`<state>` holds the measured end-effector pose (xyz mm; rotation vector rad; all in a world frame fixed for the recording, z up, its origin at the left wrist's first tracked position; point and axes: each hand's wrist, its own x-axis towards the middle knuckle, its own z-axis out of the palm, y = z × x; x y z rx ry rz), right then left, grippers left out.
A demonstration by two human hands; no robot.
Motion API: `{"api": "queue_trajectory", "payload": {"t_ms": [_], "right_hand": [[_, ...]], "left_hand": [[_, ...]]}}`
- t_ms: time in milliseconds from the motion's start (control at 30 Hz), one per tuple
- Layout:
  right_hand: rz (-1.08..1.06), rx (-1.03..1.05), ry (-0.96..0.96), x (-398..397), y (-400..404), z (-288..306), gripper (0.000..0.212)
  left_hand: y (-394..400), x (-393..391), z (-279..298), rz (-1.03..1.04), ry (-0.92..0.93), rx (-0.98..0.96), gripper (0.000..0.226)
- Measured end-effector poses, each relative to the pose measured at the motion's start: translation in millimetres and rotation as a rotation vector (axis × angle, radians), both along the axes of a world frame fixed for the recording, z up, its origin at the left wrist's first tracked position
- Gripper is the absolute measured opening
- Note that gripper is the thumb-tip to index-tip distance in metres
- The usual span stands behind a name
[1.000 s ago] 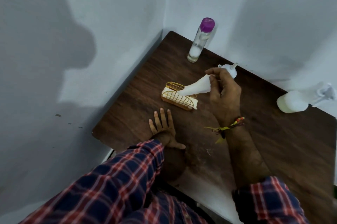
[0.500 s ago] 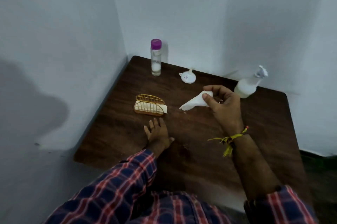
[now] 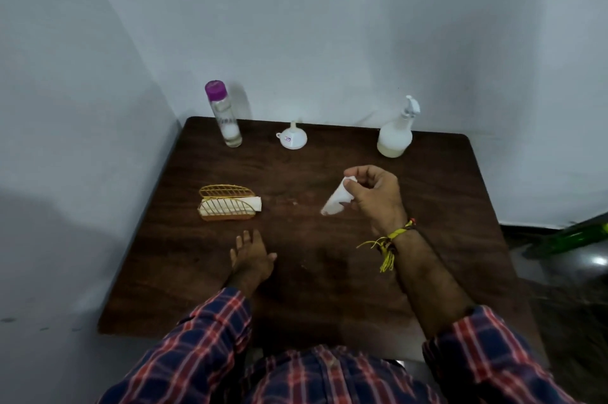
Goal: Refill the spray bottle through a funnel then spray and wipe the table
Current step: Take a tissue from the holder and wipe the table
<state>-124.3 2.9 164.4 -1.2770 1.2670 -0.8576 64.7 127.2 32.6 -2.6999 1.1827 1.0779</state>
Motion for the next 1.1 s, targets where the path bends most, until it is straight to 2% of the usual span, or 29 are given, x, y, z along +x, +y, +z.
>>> {"api": "queue_trajectory", "payload": {"t_ms": [267, 333, 400, 433, 500, 533, 667, 900, 1000, 1100], "right_hand": [[0.045, 0.014, -0.080, 43.2, -37.4, -5.2, 0.024], [0.074, 0.006, -0.042, 50.2, -45.7, -17.3, 0.025], [0.067, -0.017, 0.129, 51.4, -51.7, -45.1, 0.020], [0.056, -0.036, 0.289, 48.1, -51.2, -59.6, 0.017], [0.031, -0.081, 0.642, 41.8, -42.5, -86.9, 0.029], [0.053, -0.118, 0.740, 40.5, -36.3, -102.1, 0.033], [0.392, -0.314, 0.803, 47.4, -5.4, -142.6, 0.038], [0.714, -0.474, 1.045, 64.3, 7.0, -180.9, 0.048], [0.757, -0.513, 1.168, 58.9, 3.7, -185.9, 0.054], [0.729, -0.449, 1.234, 66.4, -8.9, -181.9, 0.044]], "left_hand": [[2.0, 15.0, -8.5, 0.056, -0.009, 0.046, 0.086], [-3.6, 18.5, -9.7, 0.058, -0.012, 0.052, 0.093], [-7.6, 20.1, -13.7, 0.069, 0.006, 0.072, 0.105], [-8.3, 19.2, -17.4, 0.071, 0.014, 0.083, 0.114], [-8.4, 16.3, -27.9, 0.055, 0.008, 0.124, 0.130], [-8.1, 15.1, -35.8, 0.039, -0.004, 0.149, 0.135], [-7.9, 17.4, -53.9, -0.016, -0.049, 0.185, 0.141], [-8.3, 16.8, -61.7, -0.013, -0.029, 0.190, 0.142], [-9.8, 16.7, -59.9, -0.014, -0.012, 0.202, 0.142], [-9.2, 15.8, -57.9, -0.014, -0.025, 0.192, 0.141]]}}
